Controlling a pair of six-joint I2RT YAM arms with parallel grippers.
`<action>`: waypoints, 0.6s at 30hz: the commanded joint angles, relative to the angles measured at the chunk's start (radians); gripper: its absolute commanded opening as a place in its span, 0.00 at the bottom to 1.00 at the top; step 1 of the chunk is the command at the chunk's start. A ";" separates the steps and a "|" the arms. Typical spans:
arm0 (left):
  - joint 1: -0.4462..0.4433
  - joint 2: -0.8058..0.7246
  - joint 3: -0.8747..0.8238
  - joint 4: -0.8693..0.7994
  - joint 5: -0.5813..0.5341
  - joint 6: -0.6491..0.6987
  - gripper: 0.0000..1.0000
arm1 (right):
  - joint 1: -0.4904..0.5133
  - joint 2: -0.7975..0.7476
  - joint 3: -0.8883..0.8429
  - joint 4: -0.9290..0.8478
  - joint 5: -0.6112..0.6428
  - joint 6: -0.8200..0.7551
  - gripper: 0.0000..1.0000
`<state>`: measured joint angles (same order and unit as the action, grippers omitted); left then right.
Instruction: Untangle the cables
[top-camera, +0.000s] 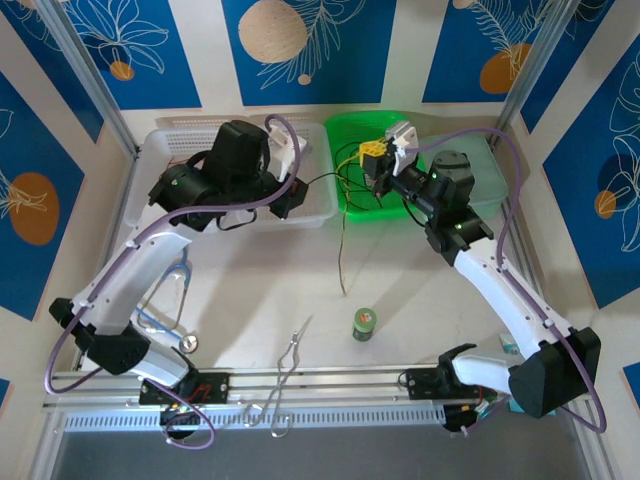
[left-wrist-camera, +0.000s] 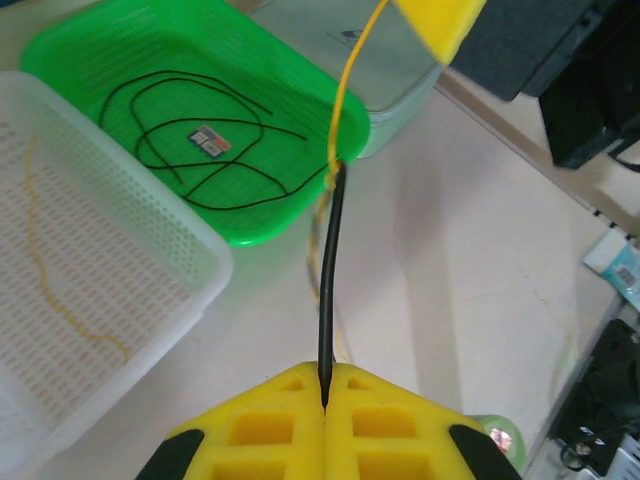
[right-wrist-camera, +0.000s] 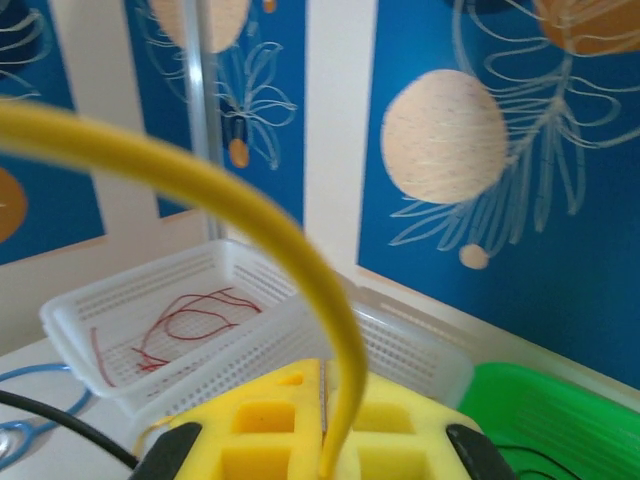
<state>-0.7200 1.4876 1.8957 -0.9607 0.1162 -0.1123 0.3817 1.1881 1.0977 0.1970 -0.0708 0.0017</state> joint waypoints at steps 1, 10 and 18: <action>0.021 -0.044 0.030 -0.059 -0.114 0.038 0.00 | -0.034 -0.030 0.027 -0.040 0.132 0.041 0.00; 0.161 -0.157 -0.071 -0.026 -0.211 0.044 0.00 | -0.183 -0.095 0.025 -0.146 0.335 0.208 0.00; 0.318 -0.297 -0.237 0.099 -0.221 0.037 0.00 | -0.284 -0.167 -0.005 -0.196 0.348 0.228 0.00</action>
<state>-0.4412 1.2461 1.7027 -0.9215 -0.0593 -0.0765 0.1326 1.0580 1.0977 0.0261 0.2150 0.2035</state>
